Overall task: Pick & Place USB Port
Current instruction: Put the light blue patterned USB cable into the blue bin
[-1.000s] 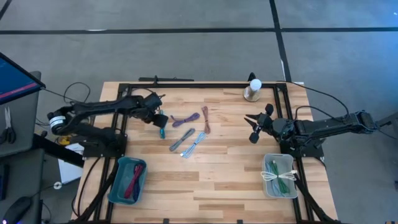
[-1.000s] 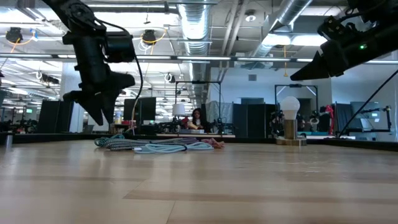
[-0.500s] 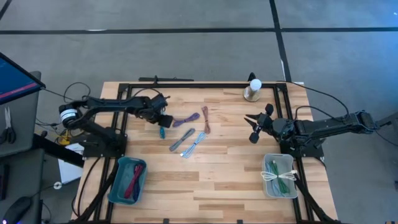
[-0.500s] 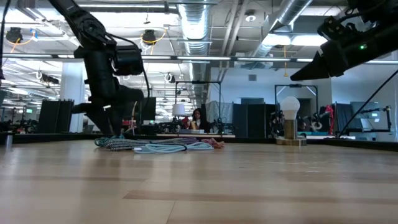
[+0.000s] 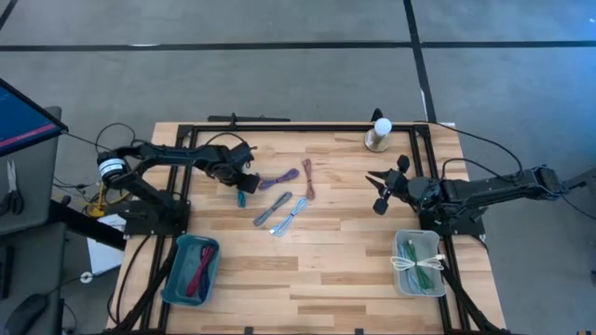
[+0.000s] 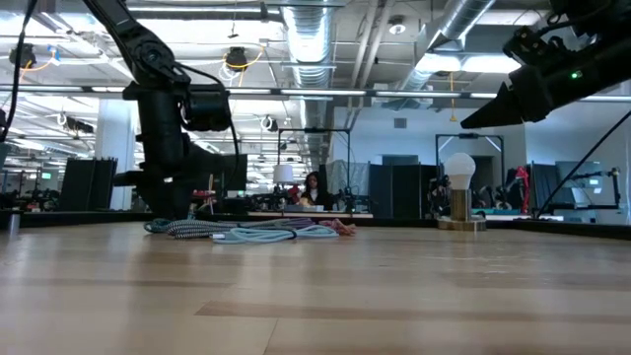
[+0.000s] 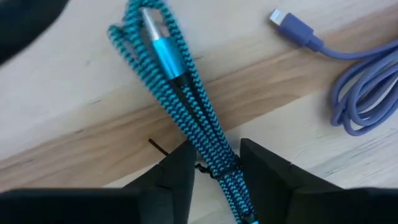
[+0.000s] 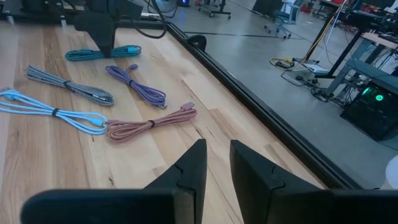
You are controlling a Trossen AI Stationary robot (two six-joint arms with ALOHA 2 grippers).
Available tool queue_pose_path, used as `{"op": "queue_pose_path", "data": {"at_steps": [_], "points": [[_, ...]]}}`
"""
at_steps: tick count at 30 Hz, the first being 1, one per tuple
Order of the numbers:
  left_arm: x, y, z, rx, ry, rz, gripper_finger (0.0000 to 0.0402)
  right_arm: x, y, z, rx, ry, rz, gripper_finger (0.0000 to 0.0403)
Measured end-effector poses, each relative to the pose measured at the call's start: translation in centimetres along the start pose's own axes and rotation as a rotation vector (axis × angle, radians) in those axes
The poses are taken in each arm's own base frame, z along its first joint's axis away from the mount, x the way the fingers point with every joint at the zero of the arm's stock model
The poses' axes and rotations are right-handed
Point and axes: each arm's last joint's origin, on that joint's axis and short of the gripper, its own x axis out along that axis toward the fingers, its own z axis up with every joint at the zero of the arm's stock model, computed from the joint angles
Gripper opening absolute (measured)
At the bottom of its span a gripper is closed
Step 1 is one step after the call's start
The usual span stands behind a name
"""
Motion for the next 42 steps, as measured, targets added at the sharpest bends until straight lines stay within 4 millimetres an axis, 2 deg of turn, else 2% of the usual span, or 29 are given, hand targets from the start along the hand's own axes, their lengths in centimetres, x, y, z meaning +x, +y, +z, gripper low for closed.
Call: {"op": "queue_pose_path", "data": {"at_steps": [8, 13, 16, 22, 29, 36, 42], "points": [[-0.7, -0.1, 0.1, 0.058, -0.037, -0.034, 0.0025, 0.0, 0.0, 0.0, 0.000, 0.000, 0.000, 0.0063], [-1.3, -0.1, 0.1, 0.098, -0.065, -0.049, 0.0027, 0.0, 0.0, 0.0, 0.000, 0.000, 0.000, 0.0063], [-2.4, -0.1, 0.2, 0.098, -0.113, -0.076, 0.0026, 0.0, 0.0, 0.0, 0.000, 0.000, 0.000, 0.0063], [-6.4, 0.1, -0.1, 0.093, -0.262, -0.185, 0.0026, 0.0, 0.0, 0.0, 0.000, 0.000, 0.000, 0.0063], [-11.3, 1.2, -1.7, 0.009, -0.408, -0.344, 0.0026, 0.0, 0.0, 0.0, 0.000, 0.000, 0.000, 0.0063], [-13.0, 1.9, -4.7, -0.061, -0.296, -0.418, 0.0026, 0.0, 0.0, 0.0, 0.000, 0.000, 0.000, 0.0063], [-13.4, 0.7, -6.5, -0.065, -0.139, -0.525, 0.0026, 0.0, 0.0, 0.0, 0.008, 0.000, 0.000, 0.0063]]}}
